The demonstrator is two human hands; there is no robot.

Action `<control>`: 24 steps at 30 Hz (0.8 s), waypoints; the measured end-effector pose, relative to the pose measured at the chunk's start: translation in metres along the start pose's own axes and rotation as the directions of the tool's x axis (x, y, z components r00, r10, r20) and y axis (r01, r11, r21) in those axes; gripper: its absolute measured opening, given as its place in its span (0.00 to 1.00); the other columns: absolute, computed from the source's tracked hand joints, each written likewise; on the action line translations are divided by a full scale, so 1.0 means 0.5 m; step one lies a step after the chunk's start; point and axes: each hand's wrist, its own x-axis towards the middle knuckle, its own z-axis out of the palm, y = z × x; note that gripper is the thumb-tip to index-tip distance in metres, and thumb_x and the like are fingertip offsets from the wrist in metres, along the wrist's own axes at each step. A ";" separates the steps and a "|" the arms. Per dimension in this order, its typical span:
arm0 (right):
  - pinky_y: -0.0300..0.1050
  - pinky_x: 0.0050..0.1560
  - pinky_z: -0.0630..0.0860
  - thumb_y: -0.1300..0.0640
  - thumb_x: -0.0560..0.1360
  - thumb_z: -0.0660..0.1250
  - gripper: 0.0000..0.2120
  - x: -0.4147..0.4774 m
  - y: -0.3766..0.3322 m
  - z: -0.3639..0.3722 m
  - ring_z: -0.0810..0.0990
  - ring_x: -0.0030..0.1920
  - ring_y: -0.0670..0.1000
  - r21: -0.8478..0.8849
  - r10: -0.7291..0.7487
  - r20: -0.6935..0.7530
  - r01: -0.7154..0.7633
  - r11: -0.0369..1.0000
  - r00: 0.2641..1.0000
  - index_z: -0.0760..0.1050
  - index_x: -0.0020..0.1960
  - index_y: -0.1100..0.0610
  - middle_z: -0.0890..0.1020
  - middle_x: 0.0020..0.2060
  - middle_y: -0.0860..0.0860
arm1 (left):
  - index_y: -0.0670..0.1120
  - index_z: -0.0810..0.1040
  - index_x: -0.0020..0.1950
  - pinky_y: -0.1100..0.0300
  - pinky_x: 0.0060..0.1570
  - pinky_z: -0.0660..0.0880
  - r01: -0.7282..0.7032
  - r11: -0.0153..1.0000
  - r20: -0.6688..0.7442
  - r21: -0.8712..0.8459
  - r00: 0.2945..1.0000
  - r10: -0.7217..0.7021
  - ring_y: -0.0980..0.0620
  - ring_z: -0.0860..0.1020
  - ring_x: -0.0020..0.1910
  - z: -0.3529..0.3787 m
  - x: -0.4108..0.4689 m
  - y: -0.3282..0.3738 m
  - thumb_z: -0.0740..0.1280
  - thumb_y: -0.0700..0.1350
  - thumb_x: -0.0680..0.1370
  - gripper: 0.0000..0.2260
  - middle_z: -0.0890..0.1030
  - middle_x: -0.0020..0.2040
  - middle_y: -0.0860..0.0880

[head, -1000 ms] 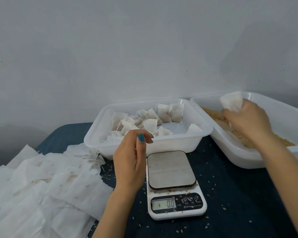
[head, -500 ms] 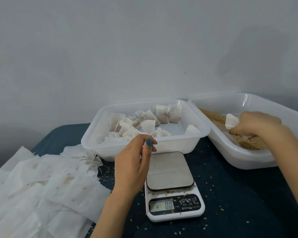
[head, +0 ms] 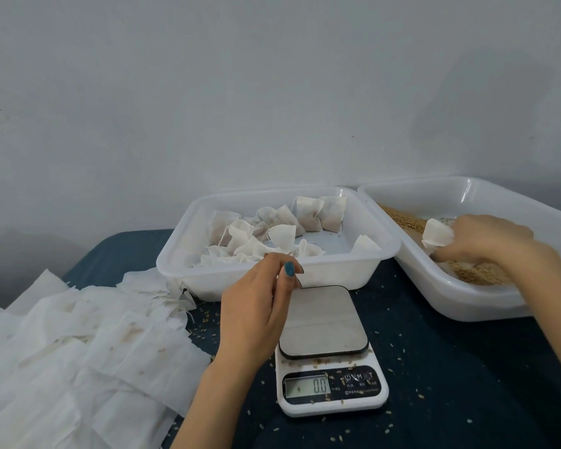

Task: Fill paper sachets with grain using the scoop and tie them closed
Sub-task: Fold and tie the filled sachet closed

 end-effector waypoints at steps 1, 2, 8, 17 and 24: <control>0.50 0.49 0.79 0.35 0.65 0.73 0.22 0.002 0.001 0.001 0.79 0.41 0.52 0.008 -0.010 0.025 0.010 1.000 1.000 0.70 0.43 0.50 0.80 0.39 0.49 | 0.53 0.76 0.50 0.64 0.33 0.67 0.003 1.000 0.000 -0.003 1.000 -0.003 0.63 0.73 0.33 0.000 0.000 0.000 0.50 0.56 0.84 0.17 0.79 0.39 0.59; 0.51 0.50 0.79 0.34 0.64 0.73 0.23 0.004 0.002 0.002 0.80 0.41 0.52 0.022 -0.014 0.031 0.014 1.000 0.999 0.70 0.43 0.50 0.80 0.39 0.50 | 0.53 0.76 0.50 0.63 0.33 0.67 0.008 1.000 0.002 -0.006 1.000 -0.008 0.63 0.73 0.33 0.000 0.000 0.001 0.50 0.56 0.83 0.17 0.79 0.39 0.59; 0.45 0.38 0.73 0.36 0.67 0.73 0.23 0.006 0.011 0.021 0.78 0.39 0.51 0.087 0.002 0.005 -0.002 0.996 1.000 0.71 0.47 0.52 0.78 0.39 0.49 | 0.53 0.76 0.50 0.63 0.32 0.68 0.010 1.000 -0.001 -0.005 1.000 -0.010 0.64 0.74 0.33 0.000 0.001 0.001 0.50 0.56 0.83 0.16 0.79 0.39 0.59; 0.45 0.38 0.71 0.34 0.68 0.69 0.21 -0.009 0.001 0.016 0.76 0.39 0.49 0.086 -0.004 -0.037 0.007 0.996 0.999 0.73 0.46 0.51 0.78 0.39 0.48 | 0.52 0.76 0.50 0.60 0.31 0.70 0.031 0.999 -0.025 0.014 0.999 -0.031 0.66 0.73 0.33 0.002 0.001 -0.002 0.50 0.56 0.83 0.17 0.79 0.38 0.60; 0.45 0.34 0.68 0.43 0.73 0.70 0.11 -0.012 0.018 0.056 0.76 0.36 0.51 0.502 0.073 -0.171 0.023 0.865 0.983 0.72 0.43 0.48 0.78 0.35 0.49 | 0.54 0.75 0.49 0.61 0.31 0.68 0.076 0.997 -0.042 0.004 0.996 -0.076 0.66 0.74 0.32 -0.001 0.002 -0.007 0.50 0.56 0.83 0.16 0.80 0.37 0.61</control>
